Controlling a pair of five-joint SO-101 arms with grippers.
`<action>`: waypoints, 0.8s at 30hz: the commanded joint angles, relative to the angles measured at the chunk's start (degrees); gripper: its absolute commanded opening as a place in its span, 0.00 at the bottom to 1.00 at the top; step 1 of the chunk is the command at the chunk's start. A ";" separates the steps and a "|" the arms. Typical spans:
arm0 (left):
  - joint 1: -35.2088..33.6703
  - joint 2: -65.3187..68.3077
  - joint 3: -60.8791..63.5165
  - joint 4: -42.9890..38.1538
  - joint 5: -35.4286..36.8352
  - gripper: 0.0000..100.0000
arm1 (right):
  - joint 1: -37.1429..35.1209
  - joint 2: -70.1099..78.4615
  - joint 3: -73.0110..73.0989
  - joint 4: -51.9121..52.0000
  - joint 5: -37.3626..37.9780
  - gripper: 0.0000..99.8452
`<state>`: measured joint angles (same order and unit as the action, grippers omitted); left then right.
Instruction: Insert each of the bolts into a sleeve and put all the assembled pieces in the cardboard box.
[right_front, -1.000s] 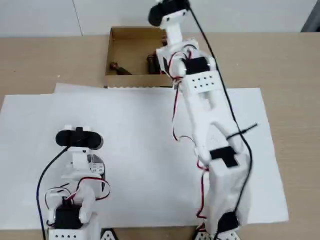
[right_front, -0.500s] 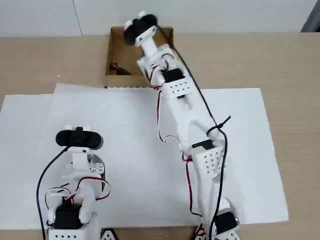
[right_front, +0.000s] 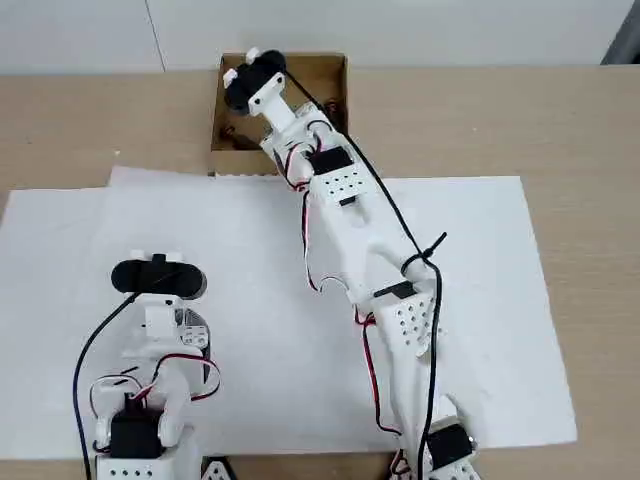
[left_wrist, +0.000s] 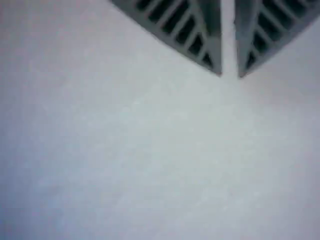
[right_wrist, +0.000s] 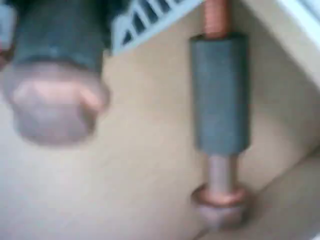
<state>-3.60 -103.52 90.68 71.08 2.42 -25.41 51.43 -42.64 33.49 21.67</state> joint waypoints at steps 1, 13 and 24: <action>-0.44 -0.62 -0.22 0.09 0.26 0.01 | 0.13 -1.54 -3.60 0.66 0.62 0.19; -0.44 -0.62 -0.22 0.09 0.26 0.01 | 0.31 -4.53 -10.55 7.52 0.44 0.00; -0.44 -0.62 -0.22 0.09 0.26 0.01 | 1.01 -14.02 -19.43 26.95 -0.70 0.00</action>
<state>-3.60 -103.52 90.68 71.08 2.42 -25.32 44.22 -57.32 55.12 21.67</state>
